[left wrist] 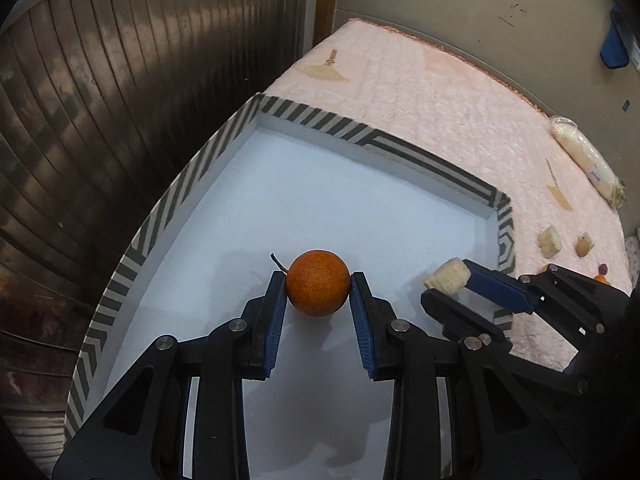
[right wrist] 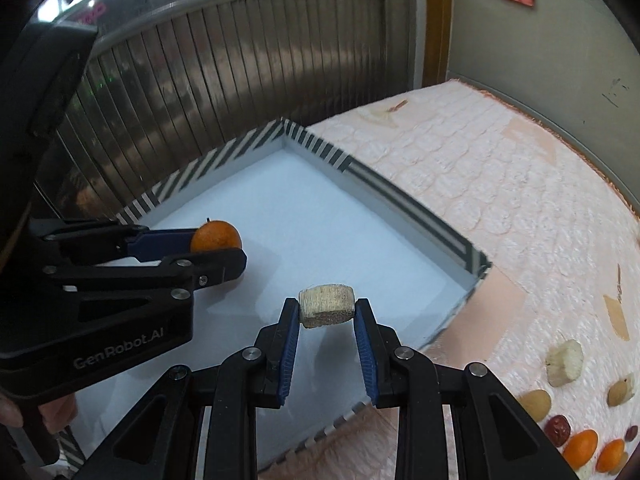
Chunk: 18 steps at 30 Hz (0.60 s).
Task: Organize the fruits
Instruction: 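Carry the orange and slice into the striped tray and open both grippers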
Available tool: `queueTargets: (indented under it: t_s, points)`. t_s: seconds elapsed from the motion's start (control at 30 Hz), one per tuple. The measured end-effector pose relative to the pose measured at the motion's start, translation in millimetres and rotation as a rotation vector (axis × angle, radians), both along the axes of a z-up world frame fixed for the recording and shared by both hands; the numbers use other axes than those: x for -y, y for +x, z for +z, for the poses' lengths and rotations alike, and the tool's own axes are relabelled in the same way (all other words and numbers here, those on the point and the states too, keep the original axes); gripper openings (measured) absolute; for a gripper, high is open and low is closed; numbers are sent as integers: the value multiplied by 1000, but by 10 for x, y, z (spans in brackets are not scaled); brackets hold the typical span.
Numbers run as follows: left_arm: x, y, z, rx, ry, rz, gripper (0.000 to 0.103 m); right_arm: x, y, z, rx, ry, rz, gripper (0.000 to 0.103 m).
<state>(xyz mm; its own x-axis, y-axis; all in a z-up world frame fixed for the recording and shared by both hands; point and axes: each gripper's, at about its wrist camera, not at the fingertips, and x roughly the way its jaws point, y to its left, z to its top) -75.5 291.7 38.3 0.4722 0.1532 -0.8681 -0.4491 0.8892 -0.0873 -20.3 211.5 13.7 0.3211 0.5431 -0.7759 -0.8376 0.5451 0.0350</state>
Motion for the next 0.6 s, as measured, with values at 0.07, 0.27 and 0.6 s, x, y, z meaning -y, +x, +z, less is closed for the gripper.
queueTargets:
  t_s: [0.07, 0.27, 0.6]
  points:
    - [-17, 1, -22, -5, -12, 8, 31, -49, 0, -32, 8, -9, 5, 27]
    - [-92, -21, -66, 12, -78, 31, 33, -89, -14, -56, 6, -15, 14, 27]
    - [-56, -163, 70, 58, -74, 49, 52, 108, -53, 37, -25, 57, -10, 40]
